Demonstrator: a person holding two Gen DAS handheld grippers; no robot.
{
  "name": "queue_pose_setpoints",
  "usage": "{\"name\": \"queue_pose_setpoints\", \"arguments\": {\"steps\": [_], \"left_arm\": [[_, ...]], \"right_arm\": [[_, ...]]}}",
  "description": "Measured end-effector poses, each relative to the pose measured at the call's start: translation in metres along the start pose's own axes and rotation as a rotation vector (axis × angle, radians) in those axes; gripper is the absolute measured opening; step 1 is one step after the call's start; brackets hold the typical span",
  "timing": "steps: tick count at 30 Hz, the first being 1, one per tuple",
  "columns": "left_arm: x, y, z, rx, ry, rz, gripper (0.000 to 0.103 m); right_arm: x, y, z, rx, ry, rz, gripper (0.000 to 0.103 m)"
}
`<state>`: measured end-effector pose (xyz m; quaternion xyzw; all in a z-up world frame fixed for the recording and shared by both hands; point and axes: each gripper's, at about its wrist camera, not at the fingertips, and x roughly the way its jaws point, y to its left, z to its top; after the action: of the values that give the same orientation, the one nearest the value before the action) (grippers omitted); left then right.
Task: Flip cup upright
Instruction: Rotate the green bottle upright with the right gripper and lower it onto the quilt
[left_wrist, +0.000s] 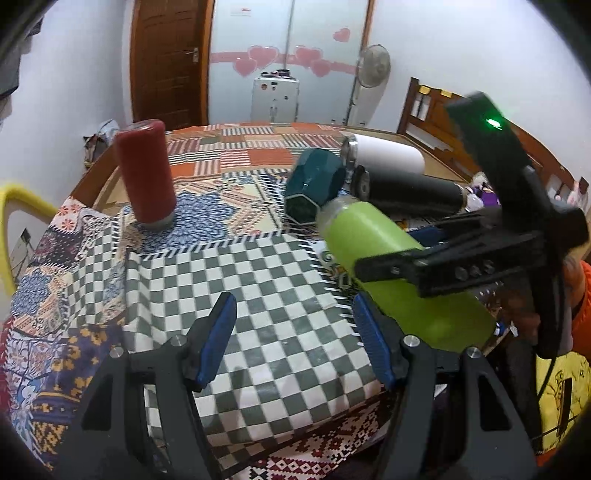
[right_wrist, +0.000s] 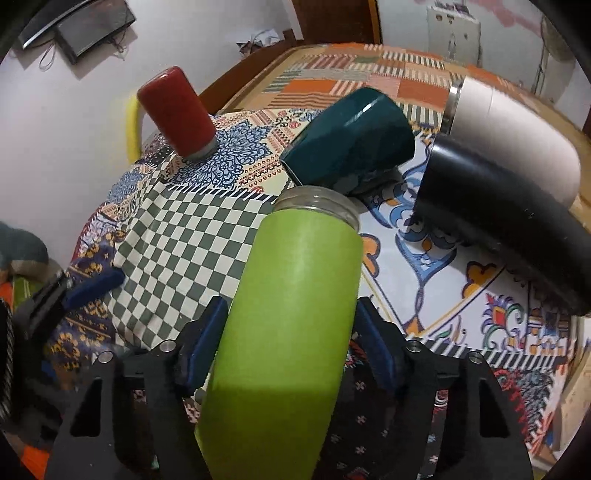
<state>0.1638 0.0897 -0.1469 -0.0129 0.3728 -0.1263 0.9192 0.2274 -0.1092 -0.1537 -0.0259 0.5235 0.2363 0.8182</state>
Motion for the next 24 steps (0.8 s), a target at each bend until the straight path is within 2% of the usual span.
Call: {"name": "queue_pose_setpoints", "arguments": {"steps": [8,13,19,24], "left_arm": [[-0.003,0.002,0.003,-0.009,-0.009,0.023,0.065],[-0.009,-0.004,0.009,0.004,-0.035,0.031,0.065],[-0.021,-0.01,0.014,-0.003,-0.082,0.03,0.065],[-0.03,-0.018,0.019,0.018,-0.134,0.068,0.066]], "right_arm": [[-0.023,0.009,-0.003,-0.063,-0.074,-0.009,0.063],[-0.044,0.015,-0.005,-0.094,-0.155,-0.03,0.063],[-0.07,0.019,-0.007,-0.111,-0.305,-0.082,0.062],[-0.076,0.019,-0.003,-0.115,-0.362,-0.096,0.061]]}}
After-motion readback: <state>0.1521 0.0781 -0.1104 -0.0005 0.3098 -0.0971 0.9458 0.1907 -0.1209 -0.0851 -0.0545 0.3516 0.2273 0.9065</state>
